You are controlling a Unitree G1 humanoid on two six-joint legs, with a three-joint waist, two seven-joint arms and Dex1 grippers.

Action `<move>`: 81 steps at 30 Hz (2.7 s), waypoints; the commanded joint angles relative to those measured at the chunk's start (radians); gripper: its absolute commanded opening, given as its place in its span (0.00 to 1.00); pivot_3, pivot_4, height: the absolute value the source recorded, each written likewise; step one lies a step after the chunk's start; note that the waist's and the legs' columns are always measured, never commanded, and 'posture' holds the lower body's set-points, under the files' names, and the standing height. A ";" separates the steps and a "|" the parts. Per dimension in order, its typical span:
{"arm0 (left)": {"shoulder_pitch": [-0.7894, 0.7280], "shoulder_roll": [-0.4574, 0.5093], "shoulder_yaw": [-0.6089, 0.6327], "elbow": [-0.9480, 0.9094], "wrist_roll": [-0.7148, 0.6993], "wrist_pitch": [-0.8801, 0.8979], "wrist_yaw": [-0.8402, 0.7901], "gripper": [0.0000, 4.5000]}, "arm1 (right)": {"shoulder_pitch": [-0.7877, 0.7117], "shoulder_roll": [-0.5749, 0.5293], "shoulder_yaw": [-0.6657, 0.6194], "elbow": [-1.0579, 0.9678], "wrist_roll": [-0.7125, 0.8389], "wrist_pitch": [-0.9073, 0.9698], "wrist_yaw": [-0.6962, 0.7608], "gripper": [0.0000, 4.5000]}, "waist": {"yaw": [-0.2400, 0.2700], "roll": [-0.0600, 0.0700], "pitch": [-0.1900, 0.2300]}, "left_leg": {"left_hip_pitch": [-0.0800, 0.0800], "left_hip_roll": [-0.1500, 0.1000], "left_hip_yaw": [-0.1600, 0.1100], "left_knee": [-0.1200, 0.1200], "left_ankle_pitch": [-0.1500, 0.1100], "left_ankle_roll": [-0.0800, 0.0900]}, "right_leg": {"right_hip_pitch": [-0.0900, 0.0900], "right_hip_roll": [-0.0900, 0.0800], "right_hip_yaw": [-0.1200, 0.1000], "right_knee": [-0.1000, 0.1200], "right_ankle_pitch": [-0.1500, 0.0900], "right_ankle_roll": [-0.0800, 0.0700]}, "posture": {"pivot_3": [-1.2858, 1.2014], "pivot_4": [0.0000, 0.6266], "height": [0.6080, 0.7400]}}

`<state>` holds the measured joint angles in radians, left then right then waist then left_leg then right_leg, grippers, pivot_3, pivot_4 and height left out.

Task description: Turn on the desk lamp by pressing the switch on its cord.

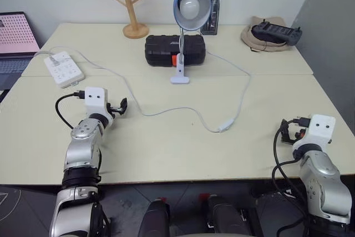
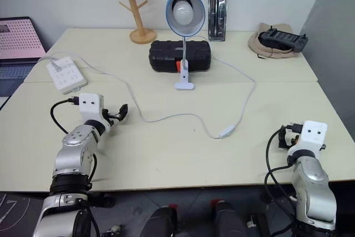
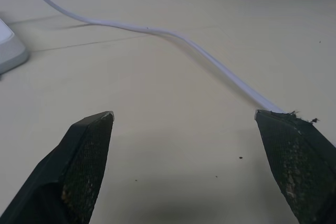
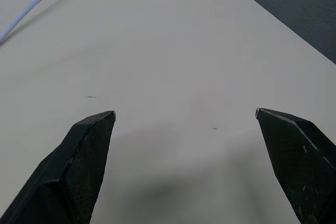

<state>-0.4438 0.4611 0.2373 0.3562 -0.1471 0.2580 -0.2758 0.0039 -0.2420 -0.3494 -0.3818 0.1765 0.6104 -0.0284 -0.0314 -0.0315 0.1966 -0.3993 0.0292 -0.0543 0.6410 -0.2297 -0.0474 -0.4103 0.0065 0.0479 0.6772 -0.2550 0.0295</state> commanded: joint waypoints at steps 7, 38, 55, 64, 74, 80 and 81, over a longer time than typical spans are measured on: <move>0.025 0.050 0.028 -0.087 -0.007 0.018 -0.006 1.00 | 0.025 0.000 0.003 -0.029 -0.004 -0.025 0.015 1.00 | 0.000 0.000 0.000 | 0.000 0.000 0.000 -0.001 0.000 0.000 | 0.000 0.000 0.000 -0.001 0.000 0.000 | 0.52 0.24 1.00; 0.158 0.349 -0.272 -0.678 -0.322 0.218 -0.891 1.00 | -0.700 -0.531 0.661 0.856 -0.145 -0.745 1.358 1.00 | -0.012 0.001 0.004 | -0.001 0.001 0.001 -0.004 0.000 0.000 | -0.001 0.000 -0.001 -0.005 -0.002 -0.002 | 0.52 0.24 1.00; 0.125 0.308 -0.275 -0.652 -0.312 0.243 -0.829 1.00 | -0.986 -0.369 0.725 1.378 -0.285 -1.203 1.488 0.96 | -0.020 0.002 0.005 | 0.001 0.001 0.000 -0.002 0.000 0.000 | 0.000 0.000 -0.001 -0.001 -0.002 -0.003 | 0.52 0.24 1.00; 0.162 0.316 -0.273 -0.688 -0.321 0.247 -0.825 1.00 | -1.004 -0.333 0.706 1.425 -0.286 -1.230 1.514 0.48 | -0.021 0.002 0.005 | 0.002 0.001 0.000 -0.001 0.000 0.000 | 0.000 0.000 -0.001 0.002 -0.001 -0.003 | 0.52 0.24 1.00; 0.132 0.288 -0.271 -0.659 -0.343 0.294 -0.808 1.00 | -0.935 -0.353 0.597 1.266 -0.138 -0.929 1.564 0.08 | -0.020 0.002 0.005 | 0.002 0.000 -0.001 0.000 0.000 0.000 | 0.000 0.000 -0.001 0.003 -0.001 -0.003 | 0.52 0.24 1.00; 0.128 0.248 -0.198 -0.671 -0.520 0.544 -0.728 1.00 | -0.741 -0.368 0.417 0.754 0.140 -0.124 1.384 0.08 | -0.013 0.002 0.005 | 0.001 0.000 -0.003 0.000 0.000 0.000 | 0.000 0.000 -0.002 0.003 -0.002 -0.003 | 0.52 0.24 1.00; 0.121 0.242 -0.188 -0.672 -0.551 0.586 -0.715 1.00 | -0.715 -0.367 0.392 0.681 0.175 -0.024 1.343 0.08 | -0.011 0.002 0.005 | 0.001 0.000 -0.003 0.000 0.000 0.000 | 0.000 0.000 -0.002 0.003 -0.002 -0.003 | 0.52 0.24 1.00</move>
<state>-0.3016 0.7075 0.0055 -0.2926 -0.6274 0.7728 -1.0143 -0.7209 -0.5976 0.1064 0.4444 0.2627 0.3955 1.3808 -0.0421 -0.0292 0.2016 -0.3988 0.0297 -0.0585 0.6418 -0.2297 -0.0473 -0.4100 0.0065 0.0449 0.6808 -0.2569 0.0260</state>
